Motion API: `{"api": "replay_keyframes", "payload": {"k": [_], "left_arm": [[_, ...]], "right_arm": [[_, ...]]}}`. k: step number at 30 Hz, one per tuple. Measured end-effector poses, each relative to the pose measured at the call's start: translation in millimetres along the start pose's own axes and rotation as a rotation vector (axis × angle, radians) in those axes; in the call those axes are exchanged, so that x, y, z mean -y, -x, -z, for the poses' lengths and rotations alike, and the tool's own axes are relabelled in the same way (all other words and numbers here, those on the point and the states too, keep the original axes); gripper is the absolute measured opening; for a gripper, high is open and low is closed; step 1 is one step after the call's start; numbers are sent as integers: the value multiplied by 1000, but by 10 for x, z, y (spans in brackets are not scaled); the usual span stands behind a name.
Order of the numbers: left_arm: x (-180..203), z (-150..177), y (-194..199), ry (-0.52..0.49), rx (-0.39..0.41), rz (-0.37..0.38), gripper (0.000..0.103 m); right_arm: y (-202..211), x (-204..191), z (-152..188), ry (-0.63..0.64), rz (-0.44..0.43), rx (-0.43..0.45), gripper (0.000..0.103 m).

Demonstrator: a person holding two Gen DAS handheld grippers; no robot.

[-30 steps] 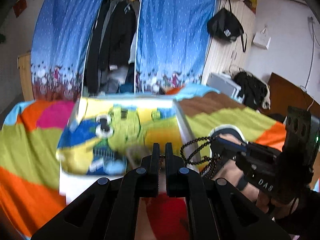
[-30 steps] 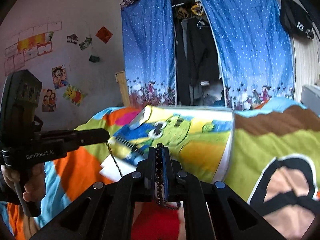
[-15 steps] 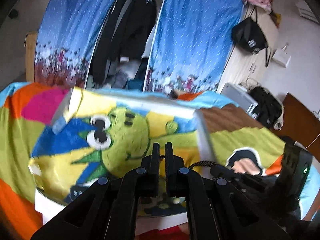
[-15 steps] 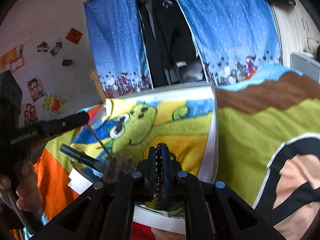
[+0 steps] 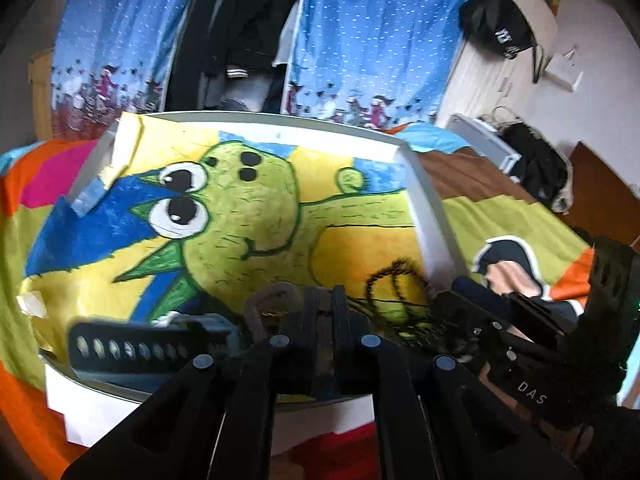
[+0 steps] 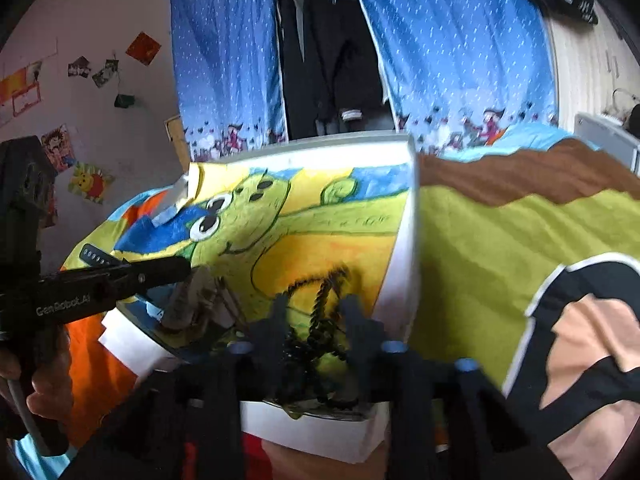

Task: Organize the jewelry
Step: 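Carry gold chain and bead bracelet into the white tray and open both tools, then move both tools back over the remaining jewelry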

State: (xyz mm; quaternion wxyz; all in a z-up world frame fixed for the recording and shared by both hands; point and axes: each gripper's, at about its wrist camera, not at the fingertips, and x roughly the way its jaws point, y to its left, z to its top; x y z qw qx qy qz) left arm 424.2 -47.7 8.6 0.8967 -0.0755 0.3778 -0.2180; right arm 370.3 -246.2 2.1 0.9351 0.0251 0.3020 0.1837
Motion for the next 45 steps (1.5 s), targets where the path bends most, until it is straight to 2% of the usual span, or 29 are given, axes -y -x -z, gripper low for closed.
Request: {"api": "replay_keyframes", "payload": {"k": [1, 3, 4, 5, 8, 10, 11, 13, 14, 18, 19, 20, 21, 23, 30, 38, 45], "left_arm": [[0, -7, 19, 7, 0, 8, 11], [11, -15, 92, 14, 14, 13, 37], [18, -28, 147, 19, 31, 12, 43], [31, -29, 218, 23, 57, 13, 46], [112, -68, 405, 6, 98, -7, 49], [186, -90, 521, -14, 120, -36, 57], [219, -86, 587, -21, 136, -47, 66], [274, -71, 757, -25, 189, -65, 73], [295, -61, 840, -25, 212, -74, 78], [349, -16, 1179, -27, 280, -110, 82], [359, -5, 1238, -27, 288, -122, 86], [370, 26, 1332, -23, 309, -144, 97], [374, 63, 1418, -19, 334, -157, 102], [383, 132, 1572, -13, 379, -173, 102], [404, 439, 2007, -36, 415, -193, 102], [506, 874, 2330, -120, 405, -235, 102], [396, 1430, 2446, -95, 358, -261, 102]], "right_arm": [[49, 3, -9, 2, 10, 15, 44], [133, 7, -40, 6, 29, 35, 44], [186, 9, -58, 10, 42, 46, 45], [222, 8, -76, 13, 53, 54, 48], [385, -3, -141, 14, 74, 89, 63], [514, -28, -194, 15, 78, 114, 71], [579, -42, -215, 16, 80, 126, 73], [724, -89, -262, 21, 85, 148, 83], [782, -118, -286, 24, 82, 156, 84], [1016, -226, -344, 40, 87, 185, 97], [1079, -260, -355, 45, 90, 194, 101], [1155, -296, -363, 49, 94, 206, 103], [1205, -334, -369, 50, 96, 215, 103], [1316, -402, -368, 52, 93, 232, 103], [1767, -728, -210, 71, 77, 310, 103], [2125, -1053, 159, 75, 94, 341, 103], [2264, -1275, 541, 91, 128, 310, 103]]}}
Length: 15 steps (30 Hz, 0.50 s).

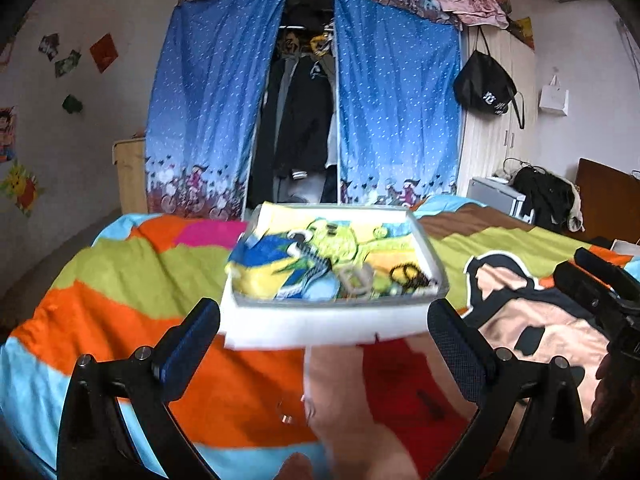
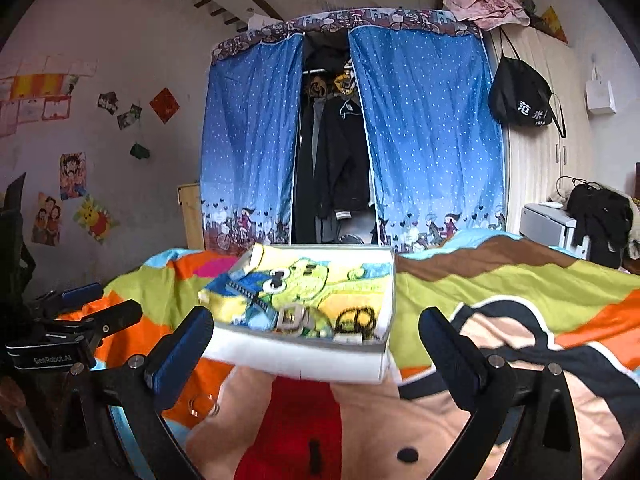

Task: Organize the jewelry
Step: 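Move both tools back over the remaining jewelry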

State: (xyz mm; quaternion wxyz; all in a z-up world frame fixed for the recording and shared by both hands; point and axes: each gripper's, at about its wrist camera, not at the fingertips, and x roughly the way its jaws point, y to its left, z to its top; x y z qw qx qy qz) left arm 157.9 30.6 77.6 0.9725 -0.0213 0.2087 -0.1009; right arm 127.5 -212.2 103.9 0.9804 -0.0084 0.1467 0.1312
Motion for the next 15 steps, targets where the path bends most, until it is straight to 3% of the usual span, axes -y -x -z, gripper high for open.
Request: {"api": "replay_keyframes", "payload": {"k": [7, 12, 15], "left_arm": [[-149, 430, 230, 10, -44, -27, 102], [-198, 707, 299, -10, -99, -48, 102], [-235, 884, 264, 6, -172, -42, 102]], "right_arm": [[186, -107, 390, -16, 51, -49, 103], [165, -142, 675, -60, 75, -154, 103], [92, -142, 872, -103, 89, -242, 103]]}}
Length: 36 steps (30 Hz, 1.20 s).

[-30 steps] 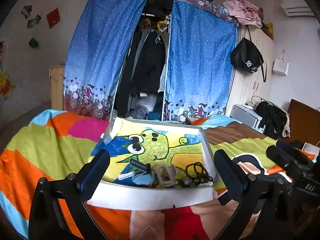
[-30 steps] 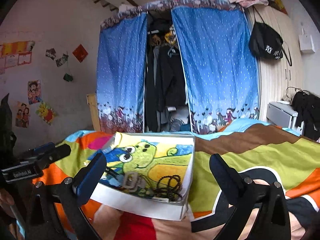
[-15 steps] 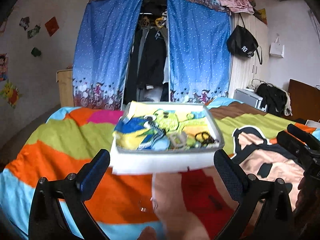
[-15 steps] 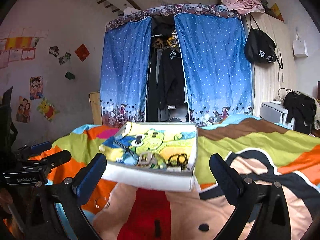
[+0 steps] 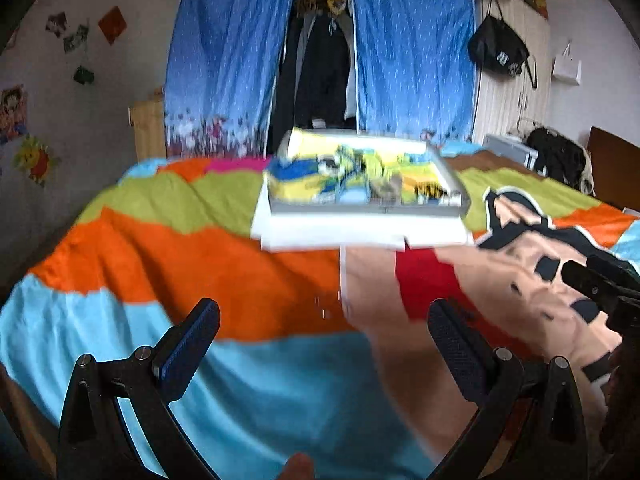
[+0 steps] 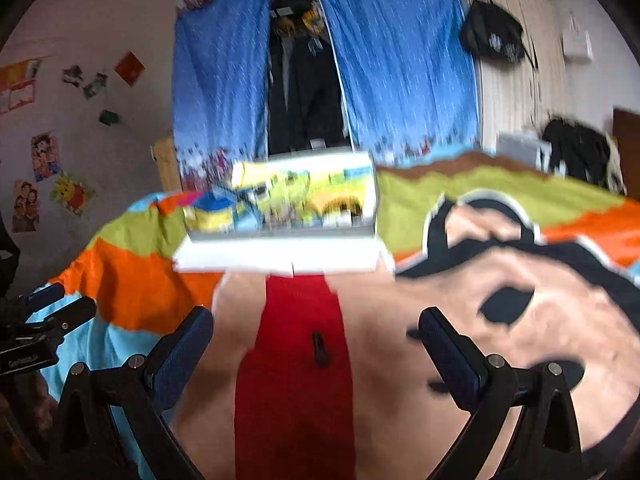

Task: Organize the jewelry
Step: 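Move both tools back over the remaining jewelry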

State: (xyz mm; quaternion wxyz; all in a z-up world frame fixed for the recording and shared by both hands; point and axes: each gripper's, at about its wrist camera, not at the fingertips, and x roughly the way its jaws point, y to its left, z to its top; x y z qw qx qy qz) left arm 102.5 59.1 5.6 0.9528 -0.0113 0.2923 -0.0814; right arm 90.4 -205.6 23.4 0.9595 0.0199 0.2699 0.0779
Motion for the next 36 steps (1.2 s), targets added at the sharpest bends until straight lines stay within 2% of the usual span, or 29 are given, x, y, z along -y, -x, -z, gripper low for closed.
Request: {"api": "replay_keyframes", "payload": {"k": [5, 15, 29, 36], "left_arm": [[-81, 168, -70, 26, -57, -24, 102], [-104, 347, -143, 23, -114, -70, 102], [-84, 276, -464, 2, -189, -109, 102], [-115, 206, -667, 15, -189, -97, 102]], "right_arm": [[-145, -11, 215, -10, 4, -84, 103], [-323, 4, 345, -1, -12, -141, 103], [-597, 149, 387, 6, -23, -195, 103], [-736, 299, 355, 15, -30, -223, 103]]}}
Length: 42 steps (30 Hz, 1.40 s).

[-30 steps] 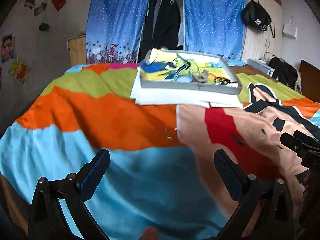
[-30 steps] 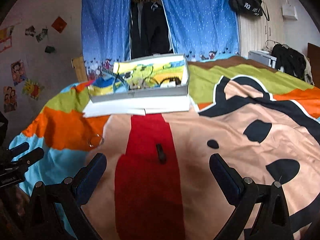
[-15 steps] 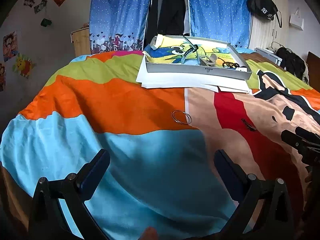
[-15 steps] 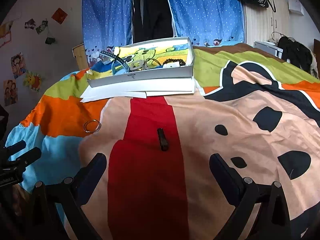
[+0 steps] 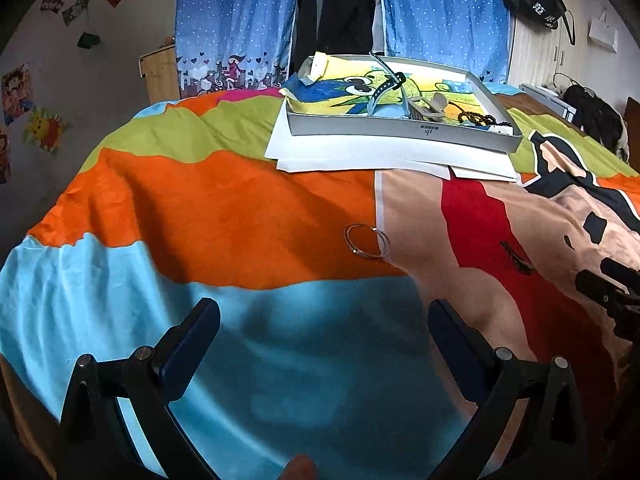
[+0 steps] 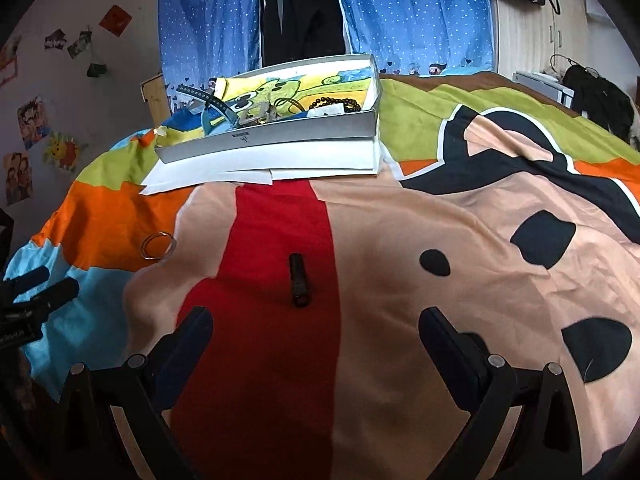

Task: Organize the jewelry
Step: 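Move both tools back over the remaining jewelry, then grasp the silver hoop ring with the left tool while the right tool grasps the black hair clip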

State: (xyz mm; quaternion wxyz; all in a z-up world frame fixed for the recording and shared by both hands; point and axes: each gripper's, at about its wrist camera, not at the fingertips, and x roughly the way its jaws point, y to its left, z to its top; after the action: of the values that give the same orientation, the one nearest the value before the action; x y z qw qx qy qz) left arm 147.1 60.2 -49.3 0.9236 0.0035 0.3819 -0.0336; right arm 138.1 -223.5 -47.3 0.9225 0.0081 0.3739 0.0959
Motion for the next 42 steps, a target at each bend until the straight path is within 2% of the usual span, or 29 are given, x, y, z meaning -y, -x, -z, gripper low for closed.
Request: {"api": "replay_keyframes", "payload": {"k": [4, 6, 17, 18, 19, 20, 22, 24, 25, 28, 32, 35, 36, 38, 42], "left_arm": [[13, -85, -119, 7, -15, 19, 102], [5, -154, -217, 1, -51, 53, 102], [130, -572, -683, -28, -76, 208, 101], [151, -602, -730, -34, -79, 215, 101], [175, -633, -787, -45, -84, 220, 100], [195, -658, -839, -55, -89, 222, 97], [221, -681, -960, -73, -119, 227, 93], [223, -672, -1053, -83, -144, 220, 77], [211, -658, -1099, -84, -160, 217, 74], [161, -595, -1188, -77, -190, 220, 65], [175, -538, -1226, -103, -206, 206, 59], [249, -503, -1255, -138, -219, 176, 47], [269, -489, -1262, -150, -221, 164, 44], [294, -469, -1270, -166, -225, 150, 40], [299, -446, -1252, -181, -230, 144, 39]], "right_arm": [[-103, 72, -61, 4, -45, -7, 103], [-169, 101, -96, -2, -81, -19, 103], [-600, 260, -292, -80, -276, -106, 103], [-634, 268, -307, -86, -285, -111, 97], [-670, 270, -321, -88, -291, -117, 86], [-696, 265, -332, -85, -293, -124, 80], [-760, 239, -339, -69, -281, -143, 62], [-816, 211, -326, -55, -270, -163, 54], [-839, 205, -318, -51, -264, -172, 48], [-935, 178, -266, -47, -228, -214, 38], [-982, 151, -228, -56, -210, -232, 34], [-997, 57, -195, -46, -218, -251, 28], [-993, 29, -189, -40, -219, -254, 24], [-996, -11, -171, -36, -224, -261, 18], [-999, -43, -147, -42, -227, -264, 18]]}}
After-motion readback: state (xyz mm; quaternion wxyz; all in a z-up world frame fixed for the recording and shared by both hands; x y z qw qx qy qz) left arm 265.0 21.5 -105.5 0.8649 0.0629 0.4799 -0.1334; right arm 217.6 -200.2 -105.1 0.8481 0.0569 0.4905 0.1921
